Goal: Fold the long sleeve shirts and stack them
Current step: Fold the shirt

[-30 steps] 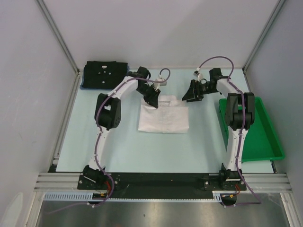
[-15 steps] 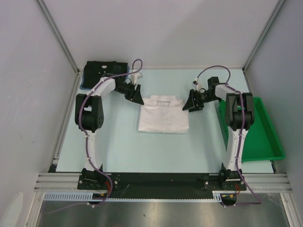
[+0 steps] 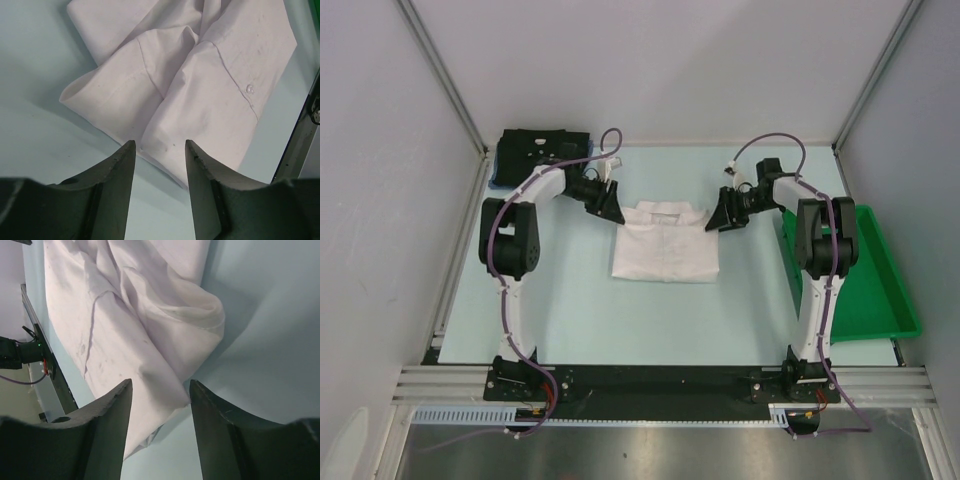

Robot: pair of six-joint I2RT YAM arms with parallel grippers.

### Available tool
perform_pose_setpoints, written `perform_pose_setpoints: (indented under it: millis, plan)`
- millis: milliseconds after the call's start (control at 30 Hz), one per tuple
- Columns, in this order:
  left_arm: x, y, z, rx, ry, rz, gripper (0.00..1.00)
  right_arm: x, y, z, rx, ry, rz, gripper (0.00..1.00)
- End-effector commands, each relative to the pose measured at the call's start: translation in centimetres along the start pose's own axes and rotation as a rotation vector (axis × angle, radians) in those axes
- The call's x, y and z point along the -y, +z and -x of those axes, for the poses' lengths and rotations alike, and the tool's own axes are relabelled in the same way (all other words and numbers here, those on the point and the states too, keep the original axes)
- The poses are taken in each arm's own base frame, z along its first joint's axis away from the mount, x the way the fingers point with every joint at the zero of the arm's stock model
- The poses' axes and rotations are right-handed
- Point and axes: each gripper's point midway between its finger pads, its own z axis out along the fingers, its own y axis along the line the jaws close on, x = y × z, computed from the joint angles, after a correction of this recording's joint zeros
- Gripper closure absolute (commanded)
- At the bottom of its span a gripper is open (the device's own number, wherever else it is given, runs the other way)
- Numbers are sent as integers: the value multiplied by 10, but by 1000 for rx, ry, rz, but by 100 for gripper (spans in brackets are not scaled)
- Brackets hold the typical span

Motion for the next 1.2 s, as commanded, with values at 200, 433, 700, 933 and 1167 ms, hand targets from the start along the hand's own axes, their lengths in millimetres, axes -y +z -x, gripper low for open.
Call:
perform_pose_setpoints:
  millis: [200,433,700,933,1167]
  plan:
    - [1,-1,2,28,-36,-42,45,-25,-21,22,60,-96,-20,58]
    - [-1,1,-7,9,-49,-32,43,-26,-21,22,59,-111,-27,80]
    - [-3,3,-13,-5,-47,-35,45,-28,-21,26,63,-126,-26,100]
    - [13,-3,-2,40,-40,-108,89,-36,-23,41,96,-155,-22,100]
    - [16,-25,24,107,-27,-98,100,-43,-32,62,142,-182,-19,100]
